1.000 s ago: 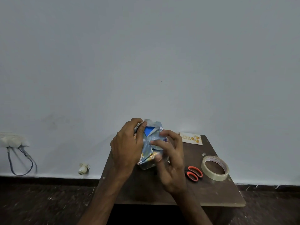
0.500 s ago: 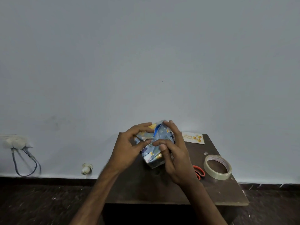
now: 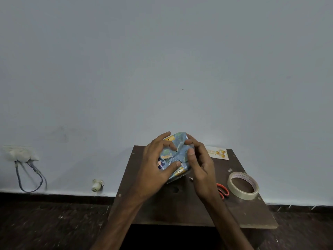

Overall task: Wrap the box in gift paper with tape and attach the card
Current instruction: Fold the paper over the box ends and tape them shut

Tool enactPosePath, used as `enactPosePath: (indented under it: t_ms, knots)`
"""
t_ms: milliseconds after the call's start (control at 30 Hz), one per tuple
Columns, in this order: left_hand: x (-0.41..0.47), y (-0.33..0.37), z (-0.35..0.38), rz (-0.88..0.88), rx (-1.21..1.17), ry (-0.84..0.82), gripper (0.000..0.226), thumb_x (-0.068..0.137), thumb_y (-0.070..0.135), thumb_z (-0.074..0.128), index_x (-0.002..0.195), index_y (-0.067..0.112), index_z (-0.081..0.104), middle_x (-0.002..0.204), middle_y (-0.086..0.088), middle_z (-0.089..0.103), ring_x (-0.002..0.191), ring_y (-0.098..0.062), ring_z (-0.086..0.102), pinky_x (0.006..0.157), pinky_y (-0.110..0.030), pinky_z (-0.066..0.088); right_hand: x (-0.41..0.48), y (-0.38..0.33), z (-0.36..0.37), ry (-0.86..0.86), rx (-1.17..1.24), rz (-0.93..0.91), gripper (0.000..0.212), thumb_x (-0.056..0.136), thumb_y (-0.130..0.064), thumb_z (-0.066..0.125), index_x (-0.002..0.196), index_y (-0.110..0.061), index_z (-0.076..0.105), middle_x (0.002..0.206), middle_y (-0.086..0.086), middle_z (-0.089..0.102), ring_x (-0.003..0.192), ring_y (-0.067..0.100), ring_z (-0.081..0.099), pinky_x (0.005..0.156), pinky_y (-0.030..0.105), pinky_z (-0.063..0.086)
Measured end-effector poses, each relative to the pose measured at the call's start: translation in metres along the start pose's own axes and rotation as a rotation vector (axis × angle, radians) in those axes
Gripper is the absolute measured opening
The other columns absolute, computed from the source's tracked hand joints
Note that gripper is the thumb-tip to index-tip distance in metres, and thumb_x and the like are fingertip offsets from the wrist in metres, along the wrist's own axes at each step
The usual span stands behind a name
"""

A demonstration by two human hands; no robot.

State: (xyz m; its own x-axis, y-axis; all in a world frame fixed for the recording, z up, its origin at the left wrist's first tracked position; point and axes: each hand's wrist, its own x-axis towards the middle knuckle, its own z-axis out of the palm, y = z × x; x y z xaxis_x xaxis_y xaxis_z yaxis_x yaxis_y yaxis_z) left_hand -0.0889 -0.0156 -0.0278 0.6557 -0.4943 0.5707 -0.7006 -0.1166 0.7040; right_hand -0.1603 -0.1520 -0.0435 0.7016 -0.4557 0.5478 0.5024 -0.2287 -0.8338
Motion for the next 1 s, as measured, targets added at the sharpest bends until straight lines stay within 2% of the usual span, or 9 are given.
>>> enactPosePath:
  t_ms: [133, 267, 467, 533, 667, 733, 800, 900, 1000]
  knots:
    - [0.000, 0.005, 0.001, 0.016, 0.029, -0.009, 0.028, 0.087, 0.026, 0.071, 0.113, 0.036, 0.071, 0.151, 0.023, 0.041, 0.134, -0.006, 0.036, 0.101, 0.001, 0.022, -0.001, -0.010, 0.002, 0.007, 0.137, 0.086, 0.031, 0.101, -0.028, 0.047, 0.128, -0.015, 0.052, 0.114, 0.007, 0.070, 0.104, 0.026, 0.069, 0.080, 0.040, 0.057]
    - [-0.001, 0.003, 0.004, 0.004, 0.031, 0.019, 0.013, 0.087, 0.037, 0.075, 0.100, 0.036, 0.076, 0.154, 0.021, 0.037, 0.138, -0.008, 0.033, 0.101, 0.000, 0.023, -0.001, -0.012, 0.004, 0.009, 0.160, 0.128, 0.034, 0.101, -0.027, 0.046, 0.134, -0.018, 0.048, 0.107, 0.012, 0.071, 0.101, 0.029, 0.071, 0.080, 0.040, 0.059]
    - [-0.003, -0.003, 0.002, 0.060, 0.224, -0.048, 0.049, 0.061, 0.066, 0.082, 0.103, 0.044, 0.070, 0.160, 0.023, 0.023, 0.138, -0.014, 0.029, 0.104, -0.040, 0.031, 0.006, -0.011, 0.007, 0.078, 0.279, 0.275, 0.042, 0.096, -0.040, 0.051, 0.130, -0.015, 0.050, 0.117, 0.015, 0.070, 0.109, 0.036, 0.067, 0.088, 0.049, 0.056]
    - [-0.004, -0.008, 0.001, 0.106, 0.300, -0.009, 0.043, 0.064, 0.063, 0.081, 0.101, 0.045, 0.069, 0.158, 0.021, 0.028, 0.135, -0.015, 0.030, 0.103, -0.045, 0.030, 0.008, -0.011, 0.008, 0.066, 0.295, 0.316, 0.043, 0.096, -0.042, 0.052, 0.129, -0.015, 0.050, 0.119, 0.015, 0.069, 0.111, 0.035, 0.067, 0.091, 0.049, 0.054]
    - [-0.003, -0.013, -0.001, 0.247, 0.449, 0.116, 0.031, 0.066, 0.046, 0.082, 0.095, 0.042, 0.072, 0.153, 0.012, 0.042, 0.130, -0.026, 0.041, 0.102, -0.048, 0.029, 0.015, -0.023, 0.008, 0.085, 0.307, 0.329, 0.028, 0.096, -0.028, 0.055, 0.113, -0.007, 0.057, 0.109, 0.011, 0.074, 0.102, 0.027, 0.070, 0.079, 0.036, 0.058]
    - [-0.001, -0.011, -0.003, 0.253, 0.478, 0.143, 0.032, 0.065, 0.044, 0.081, 0.096, 0.042, 0.073, 0.152, 0.010, 0.044, 0.128, -0.028, 0.043, 0.102, -0.046, 0.027, 0.019, -0.030, 0.002, 0.189, 0.096, 0.211, 0.013, 0.097, -0.023, 0.062, 0.101, -0.011, 0.060, 0.104, 0.003, 0.076, 0.102, 0.021, 0.071, 0.081, 0.036, 0.058]
    - [-0.002, -0.012, -0.003, 0.236, 0.502, 0.135, 0.035, 0.065, 0.044, 0.081, 0.099, 0.043, 0.073, 0.152, 0.010, 0.044, 0.127, -0.028, 0.043, 0.103, -0.046, 0.027, 0.022, -0.032, -0.009, 0.263, -0.354, -0.066, 0.004, 0.093, -0.015, 0.067, 0.095, -0.014, 0.064, 0.100, -0.005, 0.073, 0.098, 0.013, 0.067, 0.083, 0.032, 0.056]
    - [-0.002, -0.013, -0.002, 0.219, 0.502, 0.110, 0.036, 0.064, 0.045, 0.079, 0.100, 0.044, 0.072, 0.151, 0.010, 0.045, 0.125, -0.028, 0.044, 0.103, -0.046, 0.029, 0.027, -0.026, -0.021, 0.140, -0.925, -0.524, 0.005, 0.090, -0.004, 0.068, 0.093, -0.008, 0.067, 0.097, 0.004, 0.063, 0.090, 0.023, 0.055, 0.076, 0.032, 0.047]
    - [-0.003, -0.009, 0.000, 0.212, 0.487, 0.076, 0.032, 0.069, 0.051, 0.072, 0.100, 0.043, 0.072, 0.151, 0.010, 0.044, 0.124, -0.028, 0.043, 0.103, -0.049, 0.033, 0.029, -0.022, -0.024, 0.035, -1.159, -0.750, 0.008, 0.088, -0.002, 0.063, 0.091, -0.005, 0.069, 0.092, 0.010, 0.064, 0.081, 0.028, 0.053, 0.068, 0.037, 0.043]
